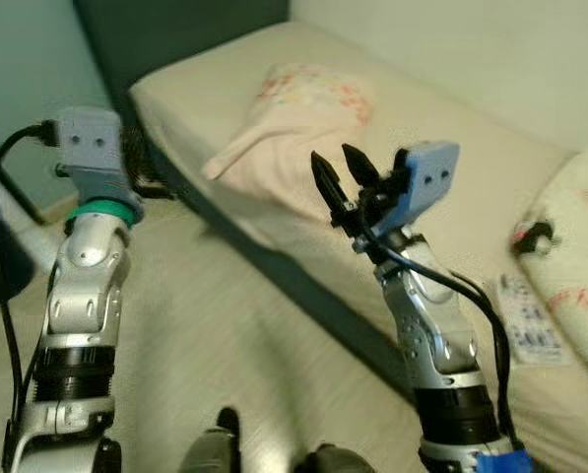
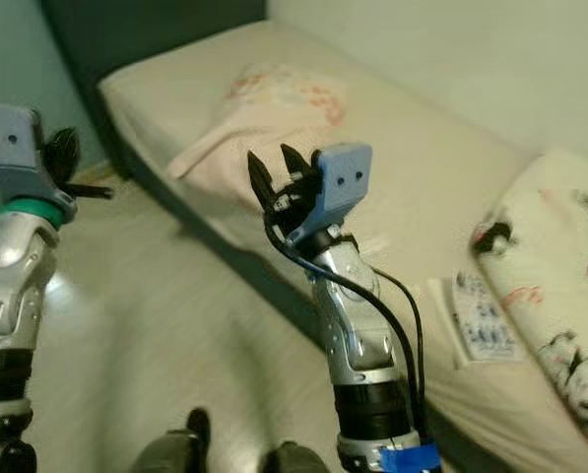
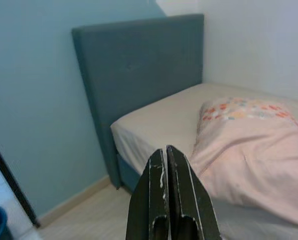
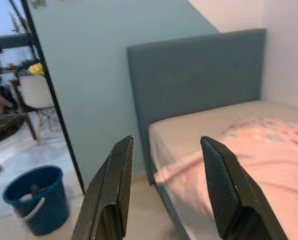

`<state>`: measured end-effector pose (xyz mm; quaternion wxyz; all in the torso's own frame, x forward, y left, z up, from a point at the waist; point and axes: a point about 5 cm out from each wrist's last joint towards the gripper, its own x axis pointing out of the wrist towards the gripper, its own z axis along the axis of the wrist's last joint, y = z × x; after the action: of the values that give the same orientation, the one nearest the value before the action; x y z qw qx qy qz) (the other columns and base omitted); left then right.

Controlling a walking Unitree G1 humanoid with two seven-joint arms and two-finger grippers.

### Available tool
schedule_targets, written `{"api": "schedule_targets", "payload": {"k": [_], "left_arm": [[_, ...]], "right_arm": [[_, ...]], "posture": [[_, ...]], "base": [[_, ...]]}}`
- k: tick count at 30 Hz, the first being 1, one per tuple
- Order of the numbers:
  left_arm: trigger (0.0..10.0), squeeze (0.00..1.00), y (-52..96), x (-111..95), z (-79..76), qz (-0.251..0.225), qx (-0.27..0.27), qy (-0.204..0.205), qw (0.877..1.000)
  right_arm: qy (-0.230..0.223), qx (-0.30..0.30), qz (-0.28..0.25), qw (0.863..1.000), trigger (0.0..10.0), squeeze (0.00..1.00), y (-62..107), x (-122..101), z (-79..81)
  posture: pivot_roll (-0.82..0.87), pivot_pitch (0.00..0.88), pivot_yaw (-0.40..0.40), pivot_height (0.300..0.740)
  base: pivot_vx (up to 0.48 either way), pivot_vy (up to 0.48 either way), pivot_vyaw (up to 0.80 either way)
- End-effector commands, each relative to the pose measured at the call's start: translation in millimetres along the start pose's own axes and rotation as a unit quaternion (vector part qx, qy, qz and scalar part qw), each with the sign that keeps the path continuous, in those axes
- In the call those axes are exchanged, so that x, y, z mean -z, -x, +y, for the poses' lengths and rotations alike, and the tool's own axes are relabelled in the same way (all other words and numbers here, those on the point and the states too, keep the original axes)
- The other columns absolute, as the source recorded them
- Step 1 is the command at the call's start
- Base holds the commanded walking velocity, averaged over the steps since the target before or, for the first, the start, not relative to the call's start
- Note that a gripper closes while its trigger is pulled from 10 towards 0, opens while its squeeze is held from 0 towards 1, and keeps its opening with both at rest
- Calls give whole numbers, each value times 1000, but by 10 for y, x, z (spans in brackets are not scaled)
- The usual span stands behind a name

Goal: Clean up the room

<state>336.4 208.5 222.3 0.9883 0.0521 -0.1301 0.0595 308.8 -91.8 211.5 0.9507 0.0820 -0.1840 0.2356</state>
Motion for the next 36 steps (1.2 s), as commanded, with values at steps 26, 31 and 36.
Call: {"api": "schedule_targets", "payload": {"k": [26,31,36], "left_arm": [[10000,0,10,30,-104,8,31,-3,999],[10000,0,48,130,-104,23,28,-6,999],[10000,0,185,436,-108,75,21,-5,997]], "right_arm": [[-13,1,4,1000,10000,0,24,43,3],[-15,1,15,1000,10000,0,54,103,13],[-20,10,66,998,10000,0,173,376,0]], "posture": [[-27,35,-12,740],[-25,39,-14,740],[-25,41,-18,740]], "base": [[0,0,0],[0,0,0],[0,0,0]]}}
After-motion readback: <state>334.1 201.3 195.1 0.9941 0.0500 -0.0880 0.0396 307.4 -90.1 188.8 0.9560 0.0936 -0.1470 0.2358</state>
